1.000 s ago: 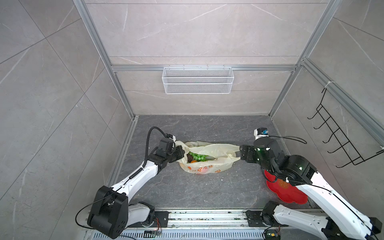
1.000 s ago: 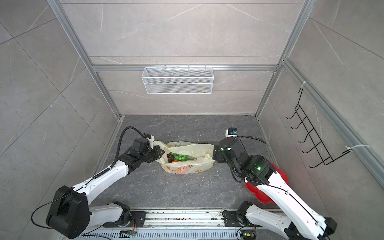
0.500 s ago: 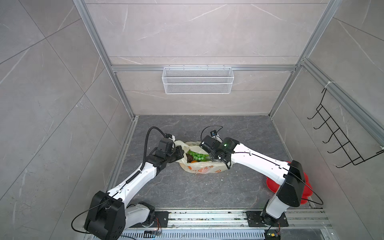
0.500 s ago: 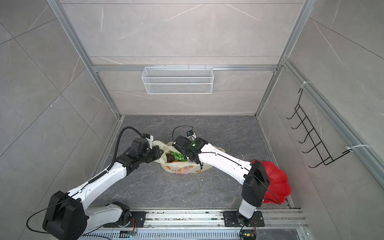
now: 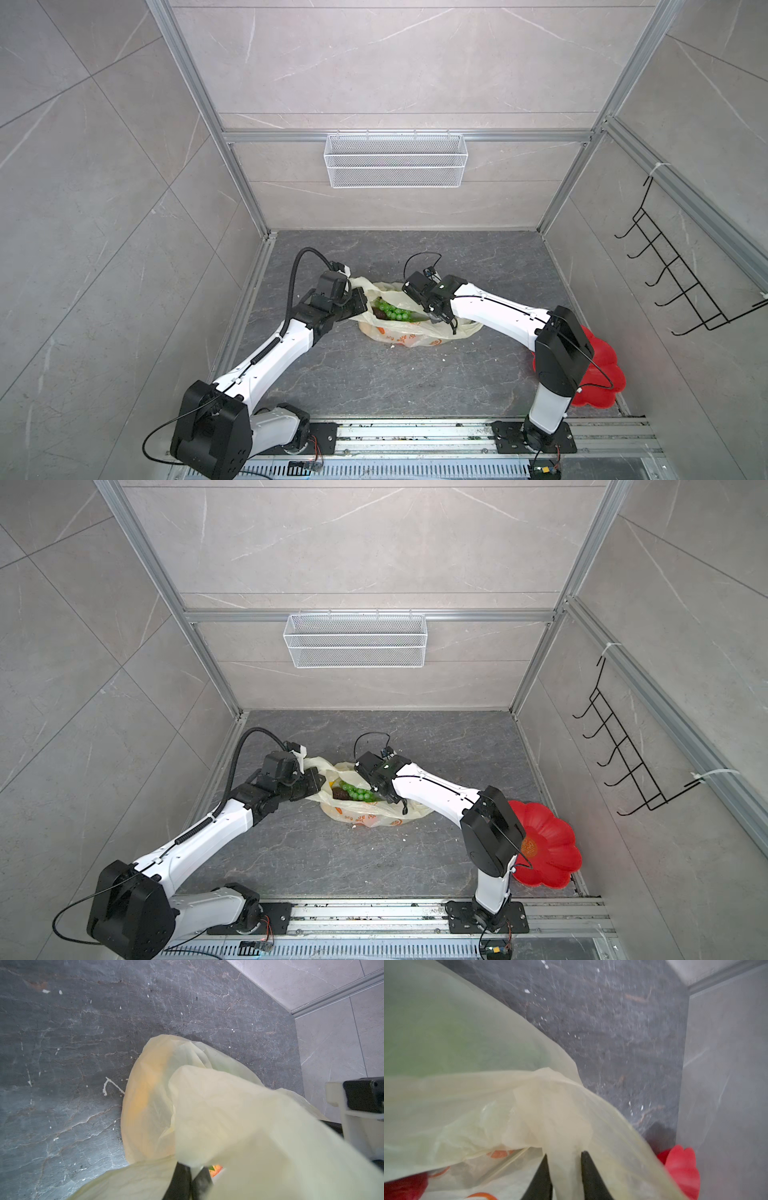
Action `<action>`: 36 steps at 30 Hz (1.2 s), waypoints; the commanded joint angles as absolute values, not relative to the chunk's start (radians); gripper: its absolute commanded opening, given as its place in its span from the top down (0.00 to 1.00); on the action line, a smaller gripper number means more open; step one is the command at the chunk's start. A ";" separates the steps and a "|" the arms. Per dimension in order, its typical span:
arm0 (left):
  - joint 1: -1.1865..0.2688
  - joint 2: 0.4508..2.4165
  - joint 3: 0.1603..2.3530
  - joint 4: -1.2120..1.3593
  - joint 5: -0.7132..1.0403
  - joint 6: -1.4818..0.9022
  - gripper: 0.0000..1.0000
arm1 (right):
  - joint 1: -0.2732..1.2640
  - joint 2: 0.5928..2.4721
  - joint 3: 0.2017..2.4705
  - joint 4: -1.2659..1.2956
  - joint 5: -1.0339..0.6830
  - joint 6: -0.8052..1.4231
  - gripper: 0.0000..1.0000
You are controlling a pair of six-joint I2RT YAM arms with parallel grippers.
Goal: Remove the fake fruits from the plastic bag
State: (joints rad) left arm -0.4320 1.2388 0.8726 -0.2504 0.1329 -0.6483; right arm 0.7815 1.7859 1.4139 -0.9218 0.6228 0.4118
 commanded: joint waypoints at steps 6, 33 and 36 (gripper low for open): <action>-0.248 1.305 1.010 -0.237 0.211 -0.621 0.98 | 0.555 1.413 1.293 -0.549 0.166 0.356 1.00; -0.300 1.273 0.986 -0.528 0.067 -0.682 0.37 | 0.404 1.352 1.056 -0.324 -0.117 0.419 1.00; -0.344 1.237 0.980 -0.574 0.003 -0.738 0.27 | 0.442 1.327 1.033 -0.316 -0.094 0.404 1.00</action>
